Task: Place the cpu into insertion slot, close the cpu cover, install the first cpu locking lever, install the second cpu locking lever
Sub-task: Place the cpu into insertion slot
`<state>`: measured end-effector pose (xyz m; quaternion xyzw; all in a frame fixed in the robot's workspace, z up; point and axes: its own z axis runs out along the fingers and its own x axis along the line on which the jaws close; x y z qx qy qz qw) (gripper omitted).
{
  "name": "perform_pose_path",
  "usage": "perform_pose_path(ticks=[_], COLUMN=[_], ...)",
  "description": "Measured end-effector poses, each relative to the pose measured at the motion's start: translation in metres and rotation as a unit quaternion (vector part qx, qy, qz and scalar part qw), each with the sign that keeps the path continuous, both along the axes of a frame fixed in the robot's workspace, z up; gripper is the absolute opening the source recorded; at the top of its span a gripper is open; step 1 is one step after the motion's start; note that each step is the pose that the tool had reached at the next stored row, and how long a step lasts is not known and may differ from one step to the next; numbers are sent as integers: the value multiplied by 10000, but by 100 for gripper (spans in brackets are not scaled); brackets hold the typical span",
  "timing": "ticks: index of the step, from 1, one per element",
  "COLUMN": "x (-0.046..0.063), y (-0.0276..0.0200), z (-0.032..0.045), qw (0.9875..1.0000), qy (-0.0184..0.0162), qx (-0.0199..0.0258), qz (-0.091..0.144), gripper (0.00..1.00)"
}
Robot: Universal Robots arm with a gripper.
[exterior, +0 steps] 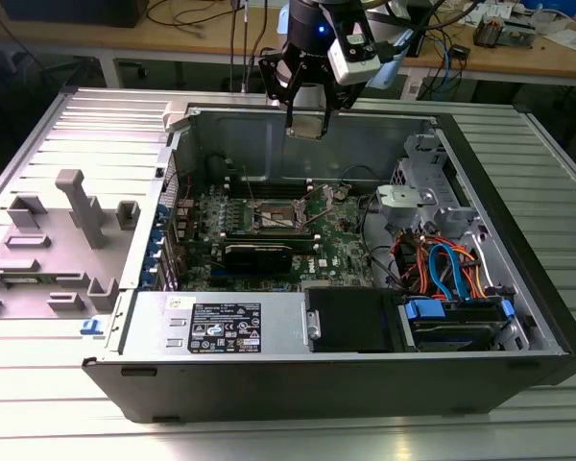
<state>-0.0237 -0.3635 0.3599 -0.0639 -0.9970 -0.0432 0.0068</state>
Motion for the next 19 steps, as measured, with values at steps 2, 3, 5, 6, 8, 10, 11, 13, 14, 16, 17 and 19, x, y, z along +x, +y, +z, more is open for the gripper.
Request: perform_pose_path(ticks=[2, 3, 5, 6, 8, 10, 11, 13, 14, 16, 17, 19], x=[0, 0, 0, 0, 0, 0, 0, 0, 0, 0, 0, 0], y=[0, 0, 0, 0, 0, 0, 0, 0, 0, 0, 0, 0], z=[0, 0, 0, 0, 0, 0, 0, -1, -1, -1, -1, -1], qw=[10000, 10000, 10000, 10000, 9999, 9999, 9998, 9997, 9997, 9997, 9997, 9997], qy=[0, 0, 0, 0, 0, 0, 0, 0, 0, 0, 0, 0], qx=[0, 0, 1, 0, 0, 0, 0, 0, 1, 0, 0, 0], qz=[-6, -9, -19, -35, -112, -169, -192, -234, -245, -251, -252, -253], gripper=[54, 54, 54, 54, 54, 54, 54, 54, 54, 54, 54, 54])
